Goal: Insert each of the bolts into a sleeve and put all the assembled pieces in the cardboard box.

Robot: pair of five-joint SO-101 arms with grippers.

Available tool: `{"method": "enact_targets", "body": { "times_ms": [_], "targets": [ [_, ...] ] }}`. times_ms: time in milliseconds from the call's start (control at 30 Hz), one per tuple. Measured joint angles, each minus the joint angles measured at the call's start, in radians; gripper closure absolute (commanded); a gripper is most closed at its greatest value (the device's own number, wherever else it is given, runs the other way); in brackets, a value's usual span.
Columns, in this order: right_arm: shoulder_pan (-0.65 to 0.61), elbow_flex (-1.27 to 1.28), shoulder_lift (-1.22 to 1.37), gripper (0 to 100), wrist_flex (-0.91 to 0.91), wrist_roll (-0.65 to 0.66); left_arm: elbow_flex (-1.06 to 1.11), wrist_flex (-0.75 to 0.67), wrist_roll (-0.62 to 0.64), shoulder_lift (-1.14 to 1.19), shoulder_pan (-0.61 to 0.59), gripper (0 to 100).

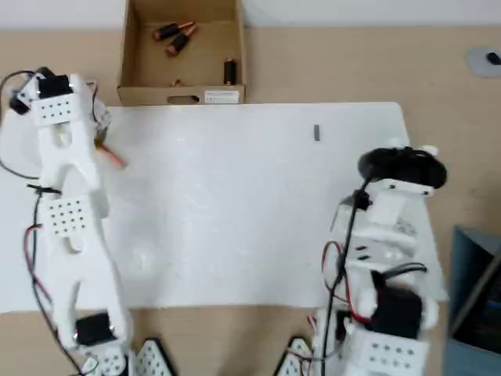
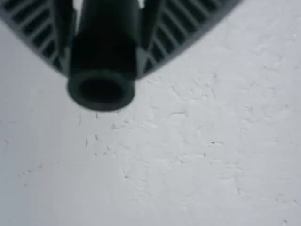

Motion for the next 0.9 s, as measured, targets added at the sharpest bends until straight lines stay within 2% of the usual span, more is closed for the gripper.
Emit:
{"method": "enact_targets", "body": {
  "times_ms": [300, 700, 900],
  "targets": [
    [0.0, -0.011, 0.0, 99.0, 0.0, 0.0, -0.103, 0.092, -0.035, -0.04, 0.02, 100],
    [0.0, -0.169, 0.0, 99.0, 0.094, 0.005, -0.123, 0.1, -0.149, -0.404, 0.127, 100],
    [0.0, -0.203, -0.066, 99.0, 0.101, 0.097, -0.123, 0.1, -0.221, -0.608, 0.21, 100]
  ]
}}
